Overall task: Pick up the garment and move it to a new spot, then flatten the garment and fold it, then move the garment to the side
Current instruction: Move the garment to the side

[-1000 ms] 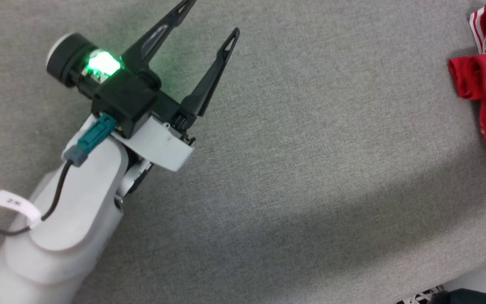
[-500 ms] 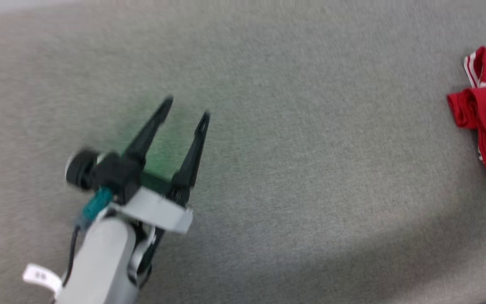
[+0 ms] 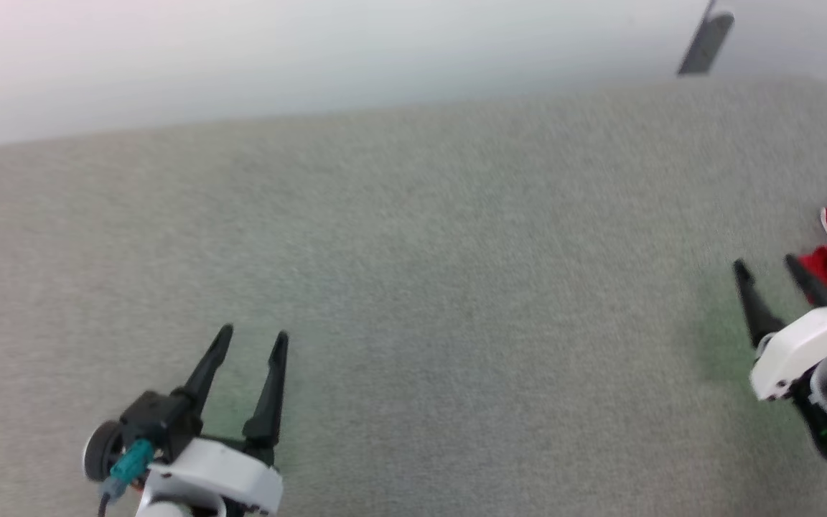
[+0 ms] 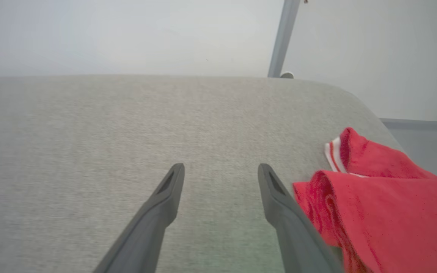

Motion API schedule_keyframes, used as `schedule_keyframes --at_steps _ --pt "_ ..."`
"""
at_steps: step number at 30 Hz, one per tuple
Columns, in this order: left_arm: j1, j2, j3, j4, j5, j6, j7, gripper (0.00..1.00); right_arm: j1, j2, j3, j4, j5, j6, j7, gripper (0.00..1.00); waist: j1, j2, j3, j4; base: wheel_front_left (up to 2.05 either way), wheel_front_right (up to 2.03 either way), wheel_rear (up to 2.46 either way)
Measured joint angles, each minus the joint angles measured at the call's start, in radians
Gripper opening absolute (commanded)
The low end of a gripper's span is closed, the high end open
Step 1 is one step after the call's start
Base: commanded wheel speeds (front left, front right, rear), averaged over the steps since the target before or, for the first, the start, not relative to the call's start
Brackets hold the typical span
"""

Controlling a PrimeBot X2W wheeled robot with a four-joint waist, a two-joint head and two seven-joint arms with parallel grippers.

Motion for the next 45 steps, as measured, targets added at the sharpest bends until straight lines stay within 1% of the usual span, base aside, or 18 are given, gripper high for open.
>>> schedule_keyframes --at_steps 6,10,13,16,19,25,33,39,45 --pt "0.083 -0.016 0.056 0.002 0.013 -0.002 0.0 1.0 0.08 0.05 -0.018 -0.046 -0.017 0.0 -0.018 1.0 0.0 0.0 -0.098 0.054 0.0 0.0 0.0" --pt "0.126 -0.025 0.092 -0.008 0.016 -0.005 0.0 1.0 0.13 0.077 -0.11 -0.165 -0.077 0.0 -0.02 1.0 0.0 0.0 -0.148 0.091 0.0 0.0 0.0" --pt "0.155 -0.035 0.113 -0.017 0.025 -0.005 0.0 1.0 0.2 0.109 -0.171 -0.243 -0.13 0.0 -0.02 1.0 0.0 0.0 -0.18 0.117 0.0 0.0 0.0" --pt "0.179 -0.037 0.13 -0.031 0.033 -0.005 0.0 1.0 0.253 0.136 -0.229 -0.317 -0.164 0.0 -0.02 1.0 0.0 0.0 -0.206 0.138 0.0 0.0 0.0" --pt "0.195 -0.04 0.137 -0.05 0.04 -0.005 0.0 1.0 0.317 0.149 -0.279 -0.377 -0.186 0.0 -0.02 1.0 0.0 0.0 -0.226 0.157 0.0 0.0 0.0" --pt "0.218 -0.04 0.124 -0.08 0.036 -0.005 0.0 1.0 0.486 0.154 -0.39 -0.496 -0.189 0.0 -0.02 1.0 0.0 0.0 -0.254 0.203 0.0 0.0 0.0" --pt "0.275 -0.035 0.127 -0.138 0.032 -0.005 0.0 1.0 0.644 0.191 -0.478 -0.699 -0.205 0.0 0.034 1.0 0.0 0.0 -0.273 0.243 0.0 0.0 0.0" --pt "0.313 -0.043 0.14 -0.185 0.047 -0.005 0.0 1.0 0.737 0.223 -0.53 -0.818 -0.227 0.0 0.09 1.0 0.0 0.0 -0.274 0.253 0.0 0.0 0.0" --pt "0.353 -0.048 0.144 -0.218 0.047 -0.005 0.0 1.0 0.784 0.254 -0.561 -0.89 -0.234 0.0 0.12 1.0 0.0 0.0 -0.276 0.249 0.0 0.0 0.0"
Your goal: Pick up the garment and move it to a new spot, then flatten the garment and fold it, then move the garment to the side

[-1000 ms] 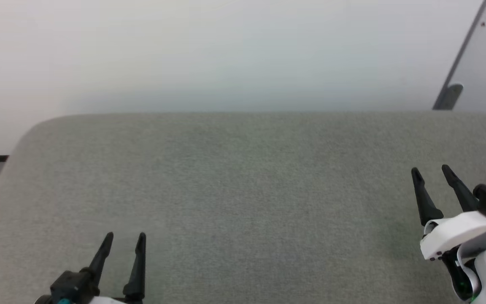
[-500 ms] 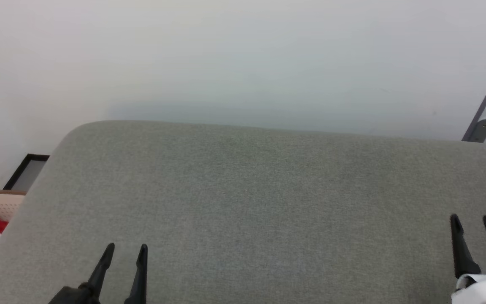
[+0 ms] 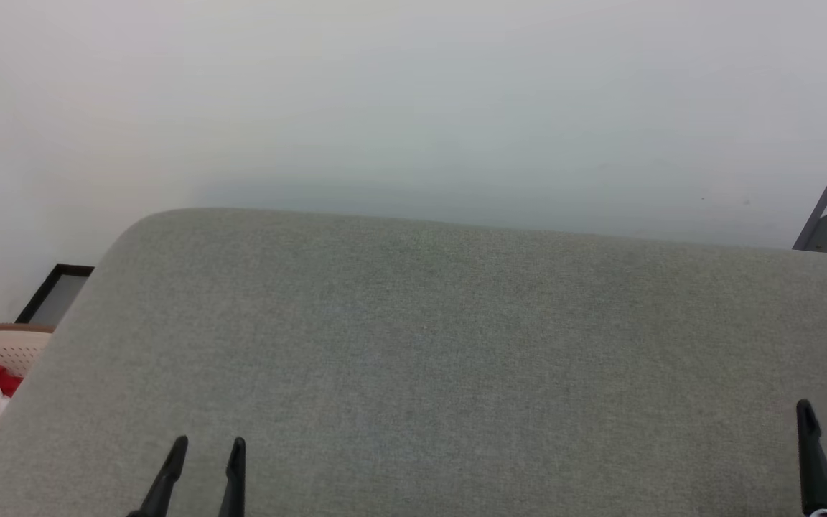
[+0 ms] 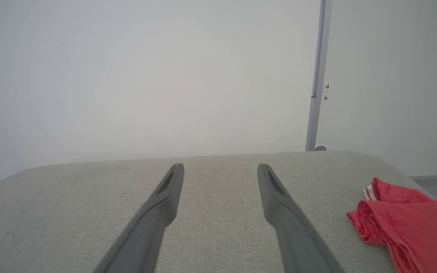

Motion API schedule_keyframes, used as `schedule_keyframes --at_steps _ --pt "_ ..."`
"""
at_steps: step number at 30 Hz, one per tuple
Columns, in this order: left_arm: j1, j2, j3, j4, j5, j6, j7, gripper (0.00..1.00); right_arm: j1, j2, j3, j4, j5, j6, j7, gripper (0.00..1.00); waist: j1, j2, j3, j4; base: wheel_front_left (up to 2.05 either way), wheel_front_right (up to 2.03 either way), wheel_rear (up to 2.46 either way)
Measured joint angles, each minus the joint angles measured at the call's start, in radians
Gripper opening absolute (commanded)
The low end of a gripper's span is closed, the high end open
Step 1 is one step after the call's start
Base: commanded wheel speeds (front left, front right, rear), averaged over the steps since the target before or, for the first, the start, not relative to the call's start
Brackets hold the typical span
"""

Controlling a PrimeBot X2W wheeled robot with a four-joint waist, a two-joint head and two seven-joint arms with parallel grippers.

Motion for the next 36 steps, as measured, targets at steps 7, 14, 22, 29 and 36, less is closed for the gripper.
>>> schedule_keyframes --at_steps 7,14,22,29,36 --pt "0.003 -0.01 -0.002 -0.005 -0.001 0.0 0.0 1.0 0.017 0.021 -0.018 -0.039 -0.004 0.0 0.012 1.0 0.0 0.0 0.001 0.0 0.0 0.0 0.0" --pt "0.002 -0.008 0.003 0.0 -0.007 0.0 0.0 1.0 0.018 0.028 -0.015 -0.049 -0.011 0.0 0.021 1.0 0.0 0.0 0.0 -0.003 0.0 0.0 0.0" --pt "0.003 -0.015 0.006 0.01 0.002 0.0 0.0 0.0 0.019 0.038 -0.009 -0.048 -0.01 0.0 0.03 0.0 0.0 0.0 0.0 -0.01 0.0 0.0 0.0" --pt "0.009 -0.027 0.002 0.045 -0.081 0.0 0.022 0.0 0.019 0.054 -0.009 0.002 0.062 0.0 0.049 0.0 0.0 0.0 0.004 -0.015 0.0 0.0 0.0" --pt "-0.019 -0.031 0.006 0.066 -0.211 0.001 0.052 0.0 -0.002 0.06 -0.003 0.026 0.181 0.0 0.064 0.0 0.0 0.0 0.009 -0.021 0.0 0.0 0.0"
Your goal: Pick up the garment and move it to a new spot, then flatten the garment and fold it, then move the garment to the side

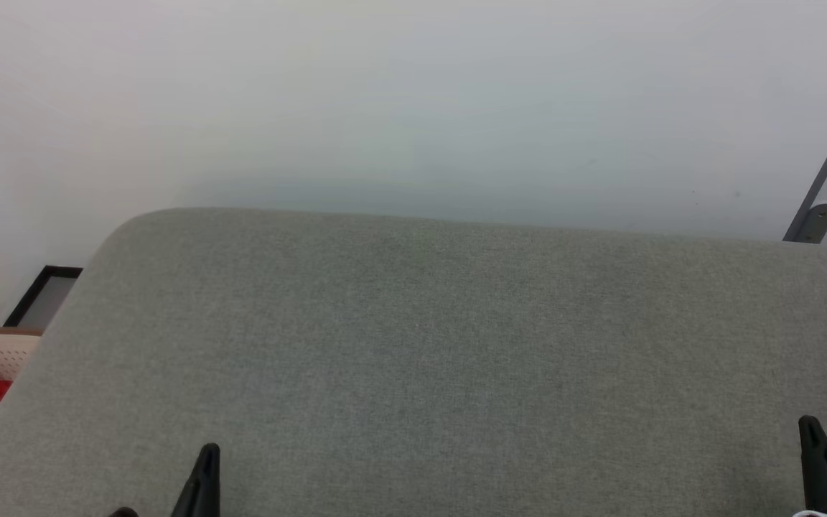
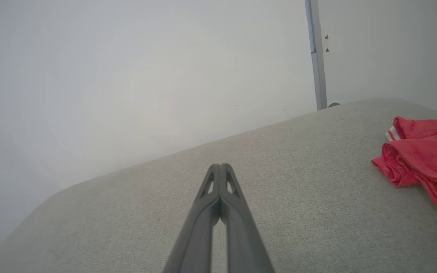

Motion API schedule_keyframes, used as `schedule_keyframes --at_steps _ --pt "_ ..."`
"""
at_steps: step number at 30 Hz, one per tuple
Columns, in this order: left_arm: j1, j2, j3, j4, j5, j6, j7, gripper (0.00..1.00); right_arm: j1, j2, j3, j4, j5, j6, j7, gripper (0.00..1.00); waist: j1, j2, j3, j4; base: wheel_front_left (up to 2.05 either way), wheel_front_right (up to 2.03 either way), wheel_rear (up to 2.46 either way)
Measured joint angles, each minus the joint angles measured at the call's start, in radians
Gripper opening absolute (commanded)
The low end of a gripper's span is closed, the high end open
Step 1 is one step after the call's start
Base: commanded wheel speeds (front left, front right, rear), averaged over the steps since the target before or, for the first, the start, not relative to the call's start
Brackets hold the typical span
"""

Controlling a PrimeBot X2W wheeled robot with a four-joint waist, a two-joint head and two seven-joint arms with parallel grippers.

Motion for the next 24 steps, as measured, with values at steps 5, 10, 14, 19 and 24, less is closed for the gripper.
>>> schedule_keyframes --at_steps 5,10,14,19,24 --pt "-0.022 -0.003 0.003 0.015 -0.087 0.0 0.019 0.0 -0.016 0.004 0.007 0.016 0.08 0.0 0.014 0.0 -0.0001 0.0 0.004 -0.005 0.0 0.0 0.0" --pt "-0.043 -0.005 0.006 0.029 -0.169 0.0 0.04 0.0 -0.03 0.008 0.012 0.032 0.155 0.0 0.024 0.0 0.0 0.0 0.008 -0.01 0.0 0.0 0.0" --pt "-0.058 -0.007 0.009 0.041 -0.23 0.0 0.053 0.0 -0.049 0.013 0.015 0.044 0.212 0.0 0.033 0.0 0.0 0.0 0.011 -0.013 0.0 0.0 0.0" --pt "-0.075 -0.01 0.013 0.05 -0.302 0.0 0.071 0.0 -0.062 0.016 0.018 0.06 0.279 0.0 0.042 0.0 0.0 0.0 0.015 -0.018 0.0 0.0 0.0" --pt "-0.092 -0.013 0.017 0.058 -0.37 0.0 0.088 0.0 -0.076 0.019 0.021 0.073 0.342 0.0 0.051 0.0 0.0 0.0 0.018 -0.023 0.0 0.0 0.0"
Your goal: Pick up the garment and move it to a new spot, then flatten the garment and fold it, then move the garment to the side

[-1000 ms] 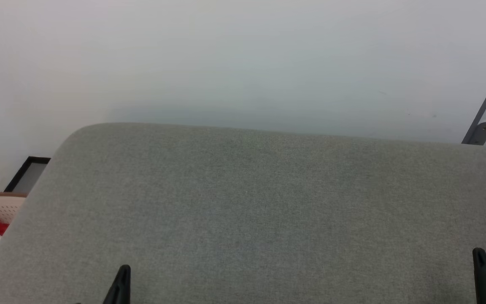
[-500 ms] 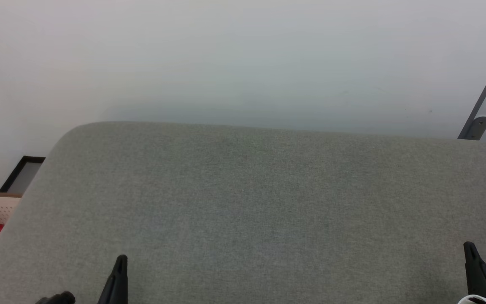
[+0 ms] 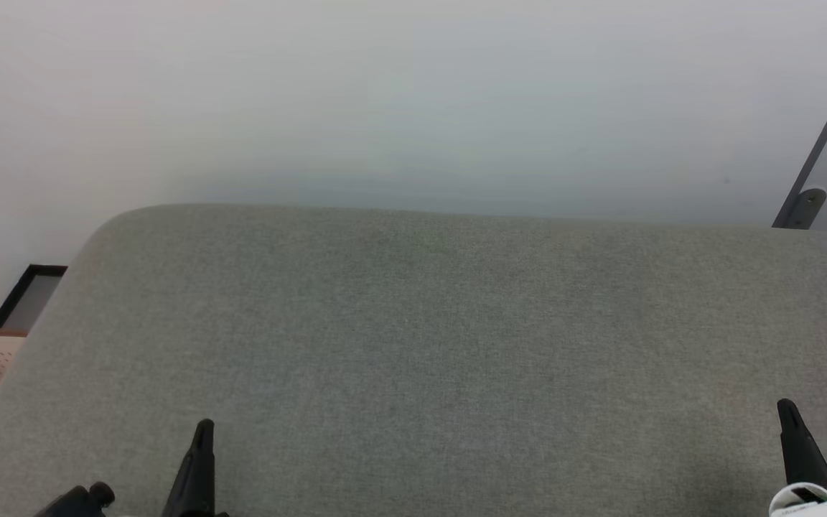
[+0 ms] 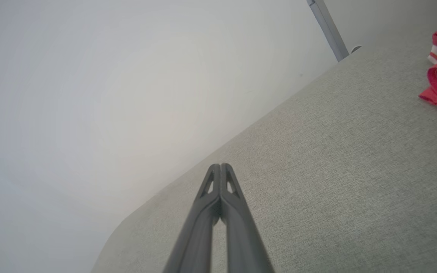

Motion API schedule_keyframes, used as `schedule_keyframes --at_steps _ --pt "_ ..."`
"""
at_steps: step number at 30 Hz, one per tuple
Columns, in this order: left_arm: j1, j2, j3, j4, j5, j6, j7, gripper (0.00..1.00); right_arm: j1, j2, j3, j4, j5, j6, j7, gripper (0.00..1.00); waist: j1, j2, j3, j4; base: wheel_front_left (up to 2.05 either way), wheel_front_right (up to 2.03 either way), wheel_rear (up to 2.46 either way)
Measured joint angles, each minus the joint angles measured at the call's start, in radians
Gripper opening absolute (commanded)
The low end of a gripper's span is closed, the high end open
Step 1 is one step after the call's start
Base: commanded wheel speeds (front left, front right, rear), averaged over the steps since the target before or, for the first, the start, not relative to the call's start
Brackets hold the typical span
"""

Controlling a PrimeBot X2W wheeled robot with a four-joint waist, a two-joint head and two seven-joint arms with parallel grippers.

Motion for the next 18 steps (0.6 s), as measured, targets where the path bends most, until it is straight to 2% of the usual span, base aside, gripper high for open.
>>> schedule_keyframes --at_steps 18 --pt "-0.053 -0.014 0.014 0.03 -0.219 0.0 0.054 0.0 -0.053 0.01 0.009 0.045 0.205 0.0 0.034 0.0 0.0 0.0 0.014 -0.017 0.0 0.0 0.0"
